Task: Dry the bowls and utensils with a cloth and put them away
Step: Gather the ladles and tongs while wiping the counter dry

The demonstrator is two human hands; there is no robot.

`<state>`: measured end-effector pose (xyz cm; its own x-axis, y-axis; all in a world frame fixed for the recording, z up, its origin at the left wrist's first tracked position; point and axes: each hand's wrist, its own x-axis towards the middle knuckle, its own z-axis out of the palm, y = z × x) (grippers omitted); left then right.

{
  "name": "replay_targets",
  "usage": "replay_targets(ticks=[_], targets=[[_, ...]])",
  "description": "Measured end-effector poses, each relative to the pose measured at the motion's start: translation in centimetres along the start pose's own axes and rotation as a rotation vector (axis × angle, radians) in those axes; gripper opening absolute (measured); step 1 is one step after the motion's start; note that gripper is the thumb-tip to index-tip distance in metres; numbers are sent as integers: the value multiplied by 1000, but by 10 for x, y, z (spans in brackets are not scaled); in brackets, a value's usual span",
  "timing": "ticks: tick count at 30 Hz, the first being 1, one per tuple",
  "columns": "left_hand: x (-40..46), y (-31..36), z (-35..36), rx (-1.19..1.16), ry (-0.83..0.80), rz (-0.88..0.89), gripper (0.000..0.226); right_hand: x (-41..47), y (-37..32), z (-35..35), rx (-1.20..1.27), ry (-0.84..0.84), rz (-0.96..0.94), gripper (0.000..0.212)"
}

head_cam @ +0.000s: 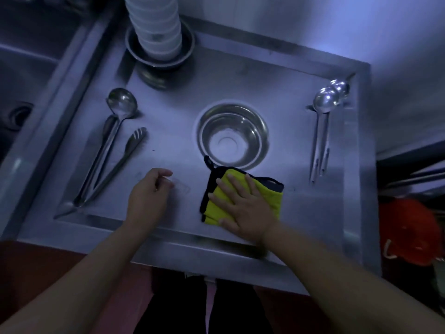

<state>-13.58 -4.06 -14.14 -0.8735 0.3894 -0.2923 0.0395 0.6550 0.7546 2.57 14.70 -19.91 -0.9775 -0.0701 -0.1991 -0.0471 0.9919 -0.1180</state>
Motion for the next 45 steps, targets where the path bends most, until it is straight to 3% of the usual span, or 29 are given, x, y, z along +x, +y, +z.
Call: replay_targets(ticks=[4,9,14,18,25,31,36,39,45], targets=[[10,-13,-14,-60,115,-64,20,69,-20,-6,60,37,47,62],[8,-23,-43,-131,316,-129,18,132,-65,-6,76,0,-44,64],[-9,-33,-67,-149,467,-183,18,119,-114,3,84,-67,-254,64],[-19,-33,-66,-203,504,-233,17,88,-116,-2,180,-183,-340,57],[-15,-14,-16,-169,277,-216,16,-17,-62,6,242,-138,-312,59],[-13,30,40,-127,10,-68,22,-122,-1,8,224,-166,-20,58],[-15,68,84,51,-158,95,28,-194,38,7,164,-177,311,57],[-20,95,117,142,-237,204,29,-212,51,10,134,-180,408,58],[3,152,213,312,-391,465,28,-196,81,11,37,-109,409,62]])
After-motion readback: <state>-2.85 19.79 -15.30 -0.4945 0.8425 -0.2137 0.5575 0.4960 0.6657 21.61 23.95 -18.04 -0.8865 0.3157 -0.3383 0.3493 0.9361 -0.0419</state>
